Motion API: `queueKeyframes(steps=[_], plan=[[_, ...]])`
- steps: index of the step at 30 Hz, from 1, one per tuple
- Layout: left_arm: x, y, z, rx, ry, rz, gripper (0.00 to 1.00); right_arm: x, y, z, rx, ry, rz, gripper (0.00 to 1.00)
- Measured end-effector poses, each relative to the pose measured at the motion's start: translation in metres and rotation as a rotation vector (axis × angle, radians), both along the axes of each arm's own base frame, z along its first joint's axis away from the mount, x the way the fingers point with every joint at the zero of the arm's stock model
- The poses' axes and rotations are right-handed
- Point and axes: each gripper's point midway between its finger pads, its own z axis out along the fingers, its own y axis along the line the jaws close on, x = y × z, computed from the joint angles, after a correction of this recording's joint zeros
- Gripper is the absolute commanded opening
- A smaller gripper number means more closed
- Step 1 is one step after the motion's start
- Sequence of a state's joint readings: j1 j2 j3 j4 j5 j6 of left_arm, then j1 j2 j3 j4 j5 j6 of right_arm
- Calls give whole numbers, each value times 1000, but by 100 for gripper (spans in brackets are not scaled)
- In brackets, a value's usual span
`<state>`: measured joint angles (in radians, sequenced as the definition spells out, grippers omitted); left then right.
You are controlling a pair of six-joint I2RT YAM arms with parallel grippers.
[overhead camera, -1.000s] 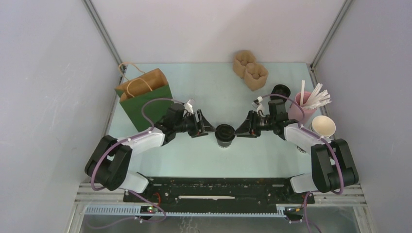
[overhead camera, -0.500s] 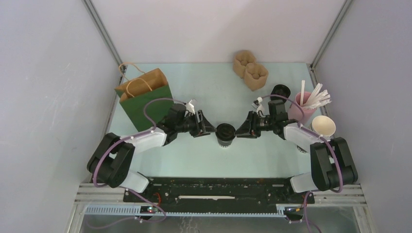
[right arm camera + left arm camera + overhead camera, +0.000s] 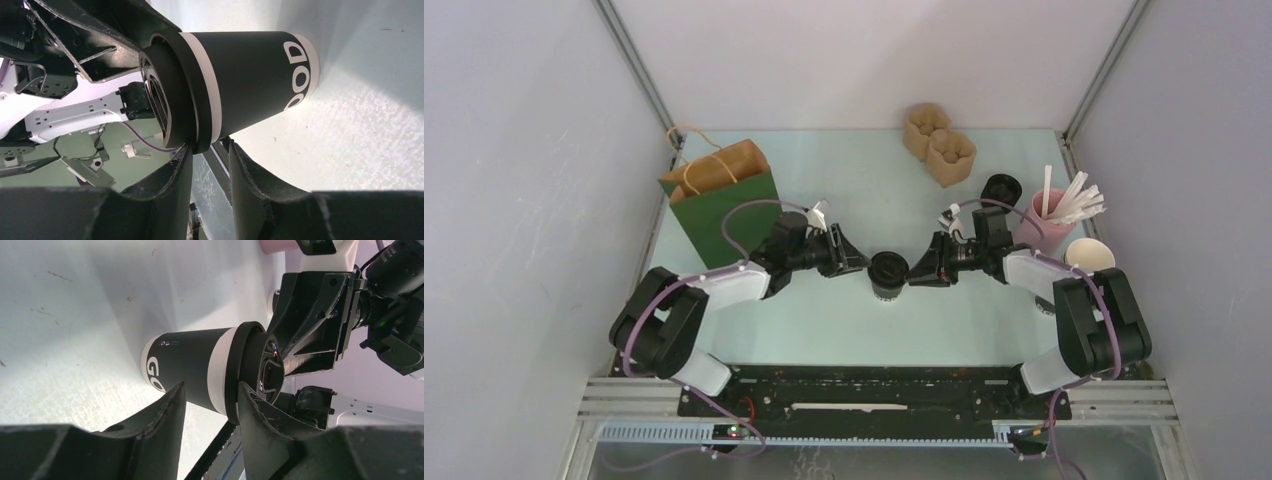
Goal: Pack the takeout coffee
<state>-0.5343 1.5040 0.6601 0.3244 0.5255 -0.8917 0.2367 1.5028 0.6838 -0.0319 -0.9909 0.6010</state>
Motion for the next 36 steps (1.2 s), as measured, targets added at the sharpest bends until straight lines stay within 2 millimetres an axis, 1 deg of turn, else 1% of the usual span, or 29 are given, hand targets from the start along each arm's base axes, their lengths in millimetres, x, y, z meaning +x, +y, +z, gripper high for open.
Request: queueKeyframes(steps=[3,10,14,36], plan=[[3,-2,0,-7,-11,3,43,0,1,0,11,13,4,38],[9,-4,-3,-26,-27,14,42,0,1,-2,35,56,17,38],[10,-5,-7,-27,-29,16,42,-1,1,-3,46,74,19,38],[22,-10,-14,-12,-128,101,37,6,0,-2,28,86,-12,38]])
